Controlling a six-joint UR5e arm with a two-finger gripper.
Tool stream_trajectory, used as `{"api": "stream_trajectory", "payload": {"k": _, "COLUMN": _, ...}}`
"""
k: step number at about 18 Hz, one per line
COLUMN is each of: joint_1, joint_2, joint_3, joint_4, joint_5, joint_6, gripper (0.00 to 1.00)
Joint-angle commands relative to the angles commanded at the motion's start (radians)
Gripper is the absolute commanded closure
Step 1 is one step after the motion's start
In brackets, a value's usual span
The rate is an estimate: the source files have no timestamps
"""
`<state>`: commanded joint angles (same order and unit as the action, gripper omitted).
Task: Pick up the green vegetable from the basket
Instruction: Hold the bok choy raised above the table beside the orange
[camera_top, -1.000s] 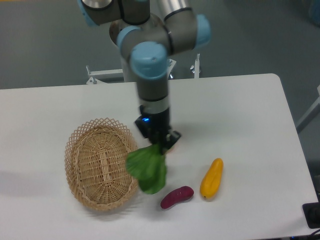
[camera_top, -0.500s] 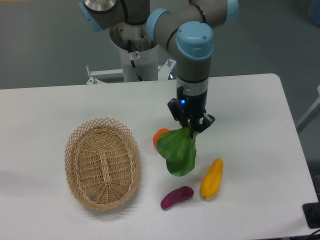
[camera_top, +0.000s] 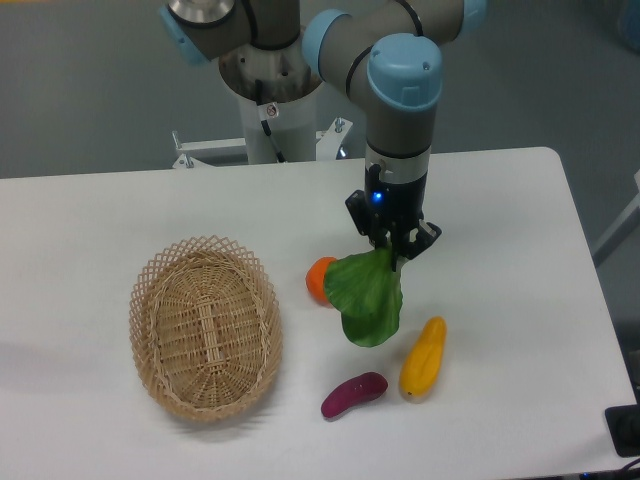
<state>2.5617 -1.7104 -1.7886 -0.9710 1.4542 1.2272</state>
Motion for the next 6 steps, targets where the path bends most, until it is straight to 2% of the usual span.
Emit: {"api": "stream_trajectory", "payload": {"k": 6, "joint_1": 0.006, "joint_2": 0.002, "joint_3": 0.002, "joint_4": 0.000, "joint_5": -0.003, "joint_6": 0.000, "gripper": 0.68}}
